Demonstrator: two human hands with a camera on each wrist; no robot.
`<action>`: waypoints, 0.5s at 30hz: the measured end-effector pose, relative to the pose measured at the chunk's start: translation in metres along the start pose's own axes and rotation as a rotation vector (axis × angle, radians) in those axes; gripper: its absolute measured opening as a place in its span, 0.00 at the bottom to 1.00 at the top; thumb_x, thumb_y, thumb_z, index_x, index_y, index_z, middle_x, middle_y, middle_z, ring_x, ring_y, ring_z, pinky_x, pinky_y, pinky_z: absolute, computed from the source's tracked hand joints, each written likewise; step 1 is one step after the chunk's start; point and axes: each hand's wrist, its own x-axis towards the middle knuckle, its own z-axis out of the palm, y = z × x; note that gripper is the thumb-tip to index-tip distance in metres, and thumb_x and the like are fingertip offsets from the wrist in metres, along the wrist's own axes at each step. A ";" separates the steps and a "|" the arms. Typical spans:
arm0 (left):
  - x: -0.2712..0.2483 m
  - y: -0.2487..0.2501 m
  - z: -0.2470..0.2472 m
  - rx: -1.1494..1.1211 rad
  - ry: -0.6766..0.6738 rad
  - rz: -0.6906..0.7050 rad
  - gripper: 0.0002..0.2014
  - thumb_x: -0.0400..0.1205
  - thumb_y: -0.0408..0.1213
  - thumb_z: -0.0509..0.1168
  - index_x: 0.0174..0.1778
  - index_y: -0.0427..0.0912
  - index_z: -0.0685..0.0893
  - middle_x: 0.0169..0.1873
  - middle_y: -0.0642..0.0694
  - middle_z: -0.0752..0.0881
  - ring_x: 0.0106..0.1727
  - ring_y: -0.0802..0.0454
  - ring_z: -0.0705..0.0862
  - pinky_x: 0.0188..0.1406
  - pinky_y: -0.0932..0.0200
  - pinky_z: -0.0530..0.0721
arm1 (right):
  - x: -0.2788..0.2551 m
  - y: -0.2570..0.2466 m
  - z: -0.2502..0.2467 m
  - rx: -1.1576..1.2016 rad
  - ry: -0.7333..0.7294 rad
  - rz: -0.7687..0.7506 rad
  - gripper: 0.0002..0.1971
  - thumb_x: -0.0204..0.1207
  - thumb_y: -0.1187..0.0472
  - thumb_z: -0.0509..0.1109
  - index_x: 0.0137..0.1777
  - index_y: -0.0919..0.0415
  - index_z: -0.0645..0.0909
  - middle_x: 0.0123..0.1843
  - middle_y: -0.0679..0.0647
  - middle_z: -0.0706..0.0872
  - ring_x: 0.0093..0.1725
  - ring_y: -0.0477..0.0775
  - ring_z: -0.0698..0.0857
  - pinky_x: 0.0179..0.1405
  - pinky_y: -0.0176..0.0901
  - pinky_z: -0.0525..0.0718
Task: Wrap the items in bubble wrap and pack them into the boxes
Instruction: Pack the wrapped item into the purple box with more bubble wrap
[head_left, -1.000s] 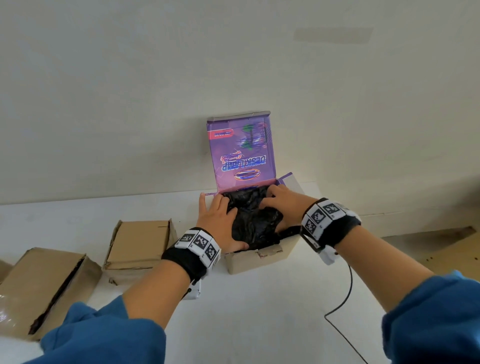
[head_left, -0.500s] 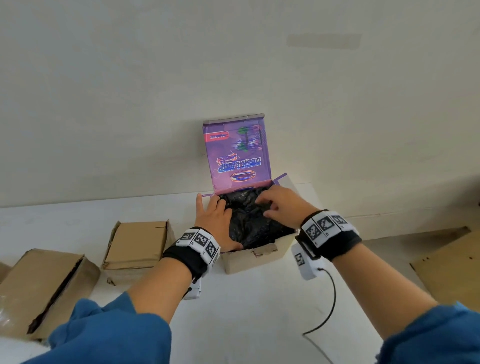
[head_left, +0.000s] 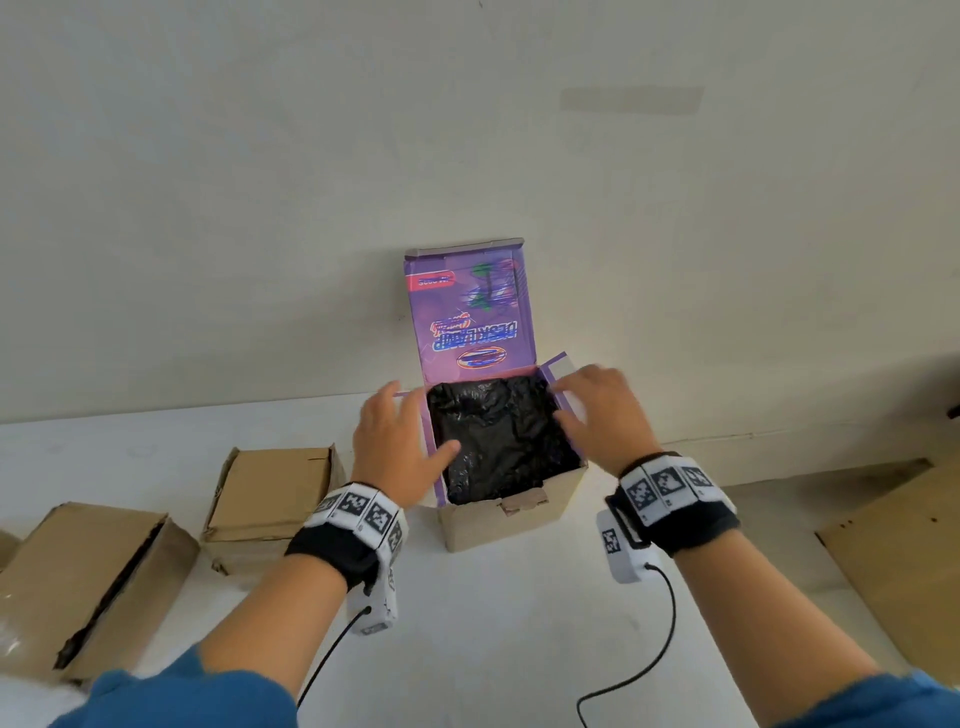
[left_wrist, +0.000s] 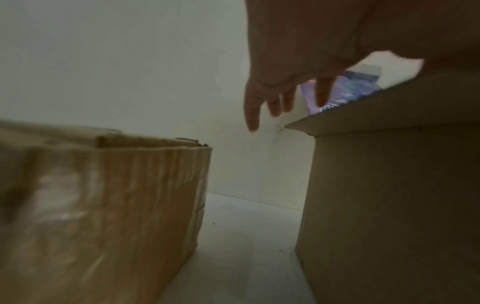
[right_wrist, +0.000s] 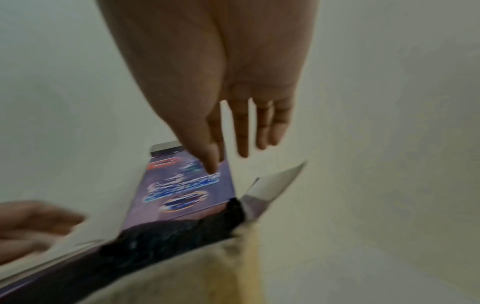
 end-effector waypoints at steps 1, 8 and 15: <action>-0.003 -0.003 -0.004 -0.109 -0.006 -0.128 0.38 0.73 0.57 0.70 0.76 0.46 0.65 0.74 0.40 0.66 0.74 0.38 0.66 0.69 0.44 0.69 | -0.004 0.011 -0.003 -0.016 0.041 0.122 0.21 0.75 0.57 0.72 0.68 0.57 0.78 0.64 0.60 0.80 0.64 0.64 0.75 0.65 0.51 0.73; -0.015 -0.003 -0.007 -0.520 -0.210 -0.317 0.25 0.76 0.35 0.72 0.67 0.38 0.70 0.54 0.42 0.84 0.49 0.47 0.82 0.48 0.57 0.79 | -0.025 0.024 0.014 0.568 -0.054 0.363 0.17 0.78 0.60 0.69 0.67 0.60 0.79 0.52 0.59 0.86 0.40 0.56 0.85 0.41 0.46 0.87; -0.012 0.005 0.009 -0.364 -0.213 -0.052 0.23 0.83 0.53 0.58 0.72 0.47 0.74 0.65 0.45 0.69 0.65 0.49 0.76 0.69 0.52 0.73 | -0.037 0.009 0.024 0.411 -0.131 0.219 0.18 0.85 0.53 0.57 0.73 0.51 0.76 0.55 0.54 0.75 0.54 0.51 0.77 0.56 0.34 0.69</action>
